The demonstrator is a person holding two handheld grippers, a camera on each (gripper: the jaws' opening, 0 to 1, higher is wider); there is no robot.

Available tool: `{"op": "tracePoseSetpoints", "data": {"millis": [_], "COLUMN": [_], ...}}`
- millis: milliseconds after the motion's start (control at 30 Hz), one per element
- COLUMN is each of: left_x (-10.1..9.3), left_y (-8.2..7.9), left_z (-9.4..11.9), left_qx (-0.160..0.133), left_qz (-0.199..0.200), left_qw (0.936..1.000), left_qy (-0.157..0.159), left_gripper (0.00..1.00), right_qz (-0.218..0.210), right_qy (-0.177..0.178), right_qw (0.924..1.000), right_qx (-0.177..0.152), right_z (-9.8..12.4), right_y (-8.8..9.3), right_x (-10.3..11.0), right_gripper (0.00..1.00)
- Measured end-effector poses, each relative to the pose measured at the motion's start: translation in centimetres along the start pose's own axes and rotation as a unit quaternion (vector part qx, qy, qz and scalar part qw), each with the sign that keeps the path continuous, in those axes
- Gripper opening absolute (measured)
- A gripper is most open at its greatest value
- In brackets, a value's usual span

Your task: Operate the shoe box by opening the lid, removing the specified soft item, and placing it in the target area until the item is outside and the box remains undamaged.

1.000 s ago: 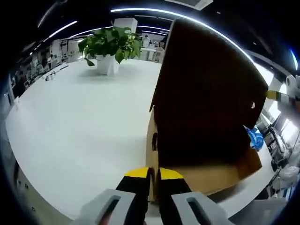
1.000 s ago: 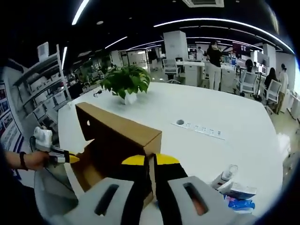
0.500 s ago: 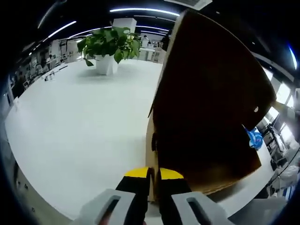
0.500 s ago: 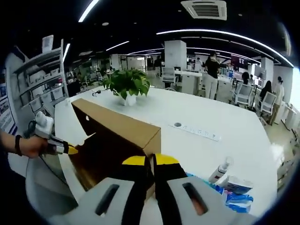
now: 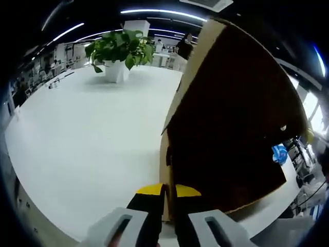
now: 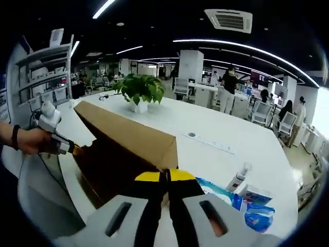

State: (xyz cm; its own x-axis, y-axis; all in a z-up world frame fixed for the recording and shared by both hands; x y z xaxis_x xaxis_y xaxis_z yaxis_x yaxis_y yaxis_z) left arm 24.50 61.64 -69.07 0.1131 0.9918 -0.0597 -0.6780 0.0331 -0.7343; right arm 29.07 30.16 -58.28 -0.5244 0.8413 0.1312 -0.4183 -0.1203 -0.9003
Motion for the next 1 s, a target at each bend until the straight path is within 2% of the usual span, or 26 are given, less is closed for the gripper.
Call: {"op": "tracePoseSetpoints", "data": {"millis": [267, 400, 467, 533, 600, 700, 767, 867, 1000], "left_x": [0.0, 0.2, 0.3, 0.2, 0.1, 0.2, 0.2, 0.2, 0.2], "left_y": [-0.1, -0.4, -1.3, -1.8, -2.3, -2.5, -3.0, -3.1, -2.9], "left_z": [0.0, 0.5, 1.1, 1.8, 2.4, 3.0, 3.6, 4.1, 4.3], "left_qx": [-0.005, -0.014, -0.036, -0.045, -0.056, -0.057, -0.074, -0.078, -0.084], "left_qz": [-0.010, -0.013, -0.034, -0.050, -0.064, -0.065, -0.078, -0.094, -0.092], "left_qw": [0.9999, 0.9998, 0.9988, 0.9977, 0.9963, 0.9961, 0.9939, 0.9918, 0.9909], "left_qy": [0.006, 0.005, -0.005, -0.003, 0.004, 0.012, 0.027, 0.037, 0.052], "left_gripper": [0.06, 0.07, 0.07, 0.07, 0.07, 0.08, 0.08, 0.08, 0.08], "right_qz": [0.008, 0.003, -0.002, -0.012, -0.021, -0.030, -0.034, -0.044, -0.049], "right_qy": [0.003, 0.009, 0.010, 0.013, 0.015, 0.017, 0.019, 0.020, 0.019], "right_qw": [0.9999, 0.9997, 0.9997, 0.9995, 0.9991, 0.9985, 0.9982, 0.9977, 0.9975], "right_qx": [0.007, 0.023, 0.023, 0.028, 0.033, 0.041, 0.045, 0.047, 0.048], "right_z": [0.4, 0.5, 0.6, 0.7, 0.8, 0.9, 1.0, 1.0, 1.0], "right_y": [1.4, 2.3, 2.8, 3.3, 3.9, 4.7, 5.1, 5.4, 5.6], "right_x": [0.3, 0.4, 0.6, 0.6, 0.6, 0.6, 0.7, 0.8, 0.9], "right_gripper": [0.01, 0.00, 0.00, 0.00, 0.00, 0.00, 0.00, 0.00, 0.00]}}
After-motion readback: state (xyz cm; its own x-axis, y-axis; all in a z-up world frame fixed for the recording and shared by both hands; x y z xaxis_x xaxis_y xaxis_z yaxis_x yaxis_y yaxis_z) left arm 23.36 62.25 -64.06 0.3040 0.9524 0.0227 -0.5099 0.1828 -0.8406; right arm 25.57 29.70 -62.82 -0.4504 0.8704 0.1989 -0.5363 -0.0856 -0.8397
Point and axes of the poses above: the point that each gripper's makers call its tool centre point, and the gripper's own axes: z roughly backward along the fingers, x roughly to its left, y roughly out of its underside, the point moved 4 cm from there along z, roughly backward along the fingers, and after that the axes turned 13 degrees about -z, right-handed, at the moved point
